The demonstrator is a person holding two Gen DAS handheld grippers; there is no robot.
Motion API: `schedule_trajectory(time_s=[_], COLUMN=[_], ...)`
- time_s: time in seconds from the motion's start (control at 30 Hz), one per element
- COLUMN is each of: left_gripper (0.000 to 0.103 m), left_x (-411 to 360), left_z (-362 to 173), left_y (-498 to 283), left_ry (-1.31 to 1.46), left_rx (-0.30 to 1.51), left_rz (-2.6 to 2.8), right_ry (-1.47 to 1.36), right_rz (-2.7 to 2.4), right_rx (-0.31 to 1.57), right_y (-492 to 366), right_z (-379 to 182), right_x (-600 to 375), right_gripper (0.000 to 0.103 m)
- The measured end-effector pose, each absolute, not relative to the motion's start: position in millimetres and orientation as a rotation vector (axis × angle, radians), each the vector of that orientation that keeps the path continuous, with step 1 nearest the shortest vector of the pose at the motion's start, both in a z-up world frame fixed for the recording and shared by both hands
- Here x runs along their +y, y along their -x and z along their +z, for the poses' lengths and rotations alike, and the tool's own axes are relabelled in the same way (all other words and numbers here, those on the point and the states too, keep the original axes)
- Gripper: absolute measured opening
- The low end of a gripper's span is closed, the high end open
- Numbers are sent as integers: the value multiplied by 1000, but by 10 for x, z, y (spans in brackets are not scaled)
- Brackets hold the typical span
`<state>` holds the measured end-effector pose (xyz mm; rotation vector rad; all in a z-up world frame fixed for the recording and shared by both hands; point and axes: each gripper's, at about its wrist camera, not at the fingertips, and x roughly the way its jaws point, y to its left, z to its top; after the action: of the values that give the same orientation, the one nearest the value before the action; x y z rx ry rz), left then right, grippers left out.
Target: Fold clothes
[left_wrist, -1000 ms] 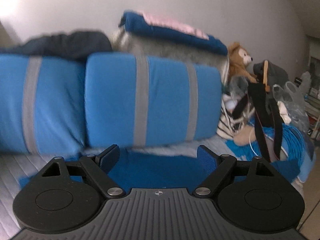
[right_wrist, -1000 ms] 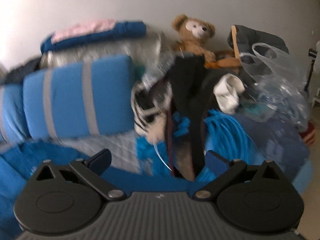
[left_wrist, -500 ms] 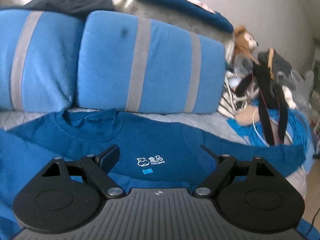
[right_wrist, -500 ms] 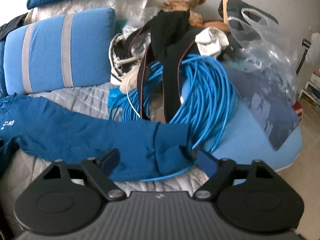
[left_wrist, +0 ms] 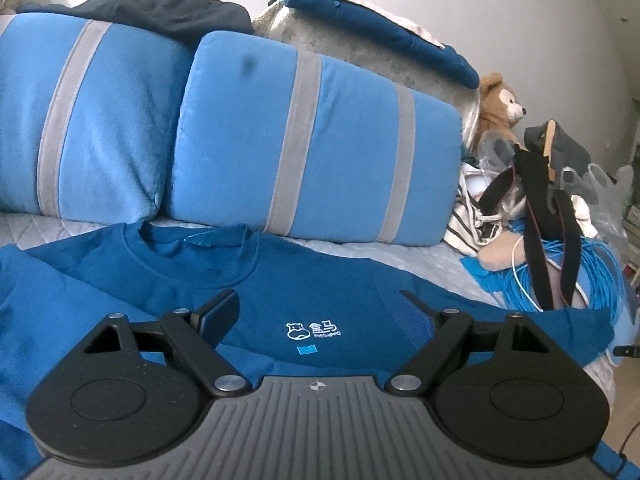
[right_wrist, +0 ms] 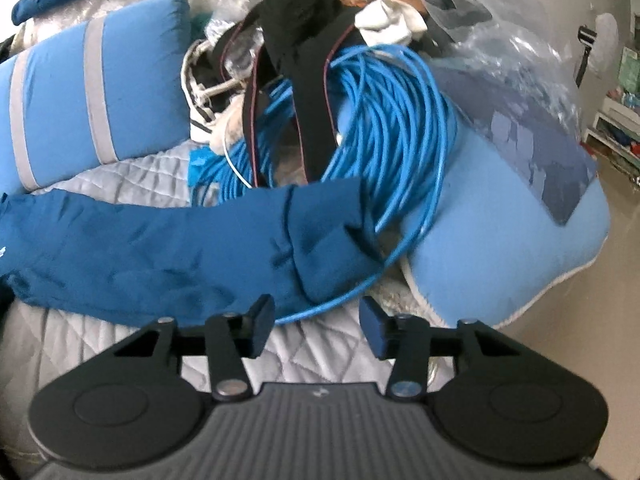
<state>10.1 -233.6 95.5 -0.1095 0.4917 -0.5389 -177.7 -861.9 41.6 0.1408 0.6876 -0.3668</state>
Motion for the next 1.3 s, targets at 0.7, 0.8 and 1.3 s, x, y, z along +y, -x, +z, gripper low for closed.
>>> schedule_trajectory(time_s=[0.7,0.8,1.3], left_gripper=[85,85,85], left_x=[-2318,-2314,-2302], left_z=[946,947,945], left_y=[-115,-118,-130], left_ry=[97,99,99], left_rx=[498,498,505], left_rz=[-510,-512,-517], right_ry=[-212,-177,-80], right_rz=[-534,-521,-300], right_rx=[639,619,518], right_y=[1398,1422,1327], right_z=[236,289,746], right_x=[-8797,-8686,-7940], right_gripper=[11,9,8])
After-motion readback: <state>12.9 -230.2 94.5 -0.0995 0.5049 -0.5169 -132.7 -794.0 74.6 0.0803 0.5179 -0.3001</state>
